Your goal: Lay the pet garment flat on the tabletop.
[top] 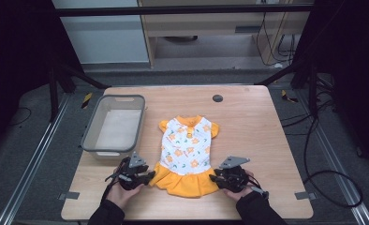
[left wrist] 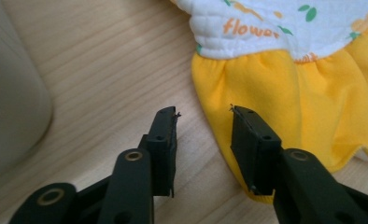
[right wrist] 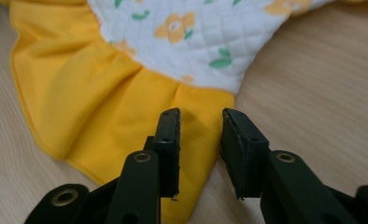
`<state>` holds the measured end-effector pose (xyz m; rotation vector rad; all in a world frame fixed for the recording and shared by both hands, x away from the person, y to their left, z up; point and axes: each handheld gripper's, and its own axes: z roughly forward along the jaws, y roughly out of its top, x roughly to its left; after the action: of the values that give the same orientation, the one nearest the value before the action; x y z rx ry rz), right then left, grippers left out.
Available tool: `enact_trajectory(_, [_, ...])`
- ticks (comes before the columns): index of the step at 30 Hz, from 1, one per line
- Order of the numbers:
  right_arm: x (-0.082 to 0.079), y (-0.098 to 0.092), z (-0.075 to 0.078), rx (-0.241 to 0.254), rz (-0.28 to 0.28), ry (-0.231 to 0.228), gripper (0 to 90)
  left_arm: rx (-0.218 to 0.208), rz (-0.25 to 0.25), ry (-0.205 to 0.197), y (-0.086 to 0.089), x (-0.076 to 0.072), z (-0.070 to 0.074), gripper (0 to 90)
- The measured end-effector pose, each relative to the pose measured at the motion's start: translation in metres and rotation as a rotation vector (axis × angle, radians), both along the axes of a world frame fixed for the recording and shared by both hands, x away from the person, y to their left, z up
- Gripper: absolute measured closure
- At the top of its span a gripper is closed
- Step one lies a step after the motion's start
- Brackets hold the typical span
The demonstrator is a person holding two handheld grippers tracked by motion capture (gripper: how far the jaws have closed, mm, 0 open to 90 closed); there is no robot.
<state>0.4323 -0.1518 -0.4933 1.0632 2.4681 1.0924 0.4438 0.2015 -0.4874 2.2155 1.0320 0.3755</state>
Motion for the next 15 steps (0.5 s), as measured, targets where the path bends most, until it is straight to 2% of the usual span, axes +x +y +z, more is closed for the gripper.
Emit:
enact_trajectory(2, [-0.002,0.002,-0.004,-0.03,0.001,0.01,71.6,0.013,-0.011,-0.004,-0.002,-0.001,-0.001,65.8])
enact_trajectory(6, [-0.002,0.003,-0.003,-0.026,0.002,0.023,84.7,0.024,-0.024,-0.011,-0.008,-0.003,-0.003,72.2])
enact_trajectory(9, [-0.002,0.002,-0.002,-0.028,0.004,0.029,87.0,0.027,-0.029,-0.015,-0.01,-0.005,-0.003,78.1])
enact_trajectory(11, [-0.001,0.002,-0.002,-0.023,0.002,0.033,87.1,0.014,-0.018,0.0,-0.011,-0.005,-0.004,84.2])
enact_trajectory(15, [0.0,-0.001,0.0,-0.021,-0.006,0.035,87.3,0.023,0.0,0.019,-0.013,-0.005,-0.002,89.2])
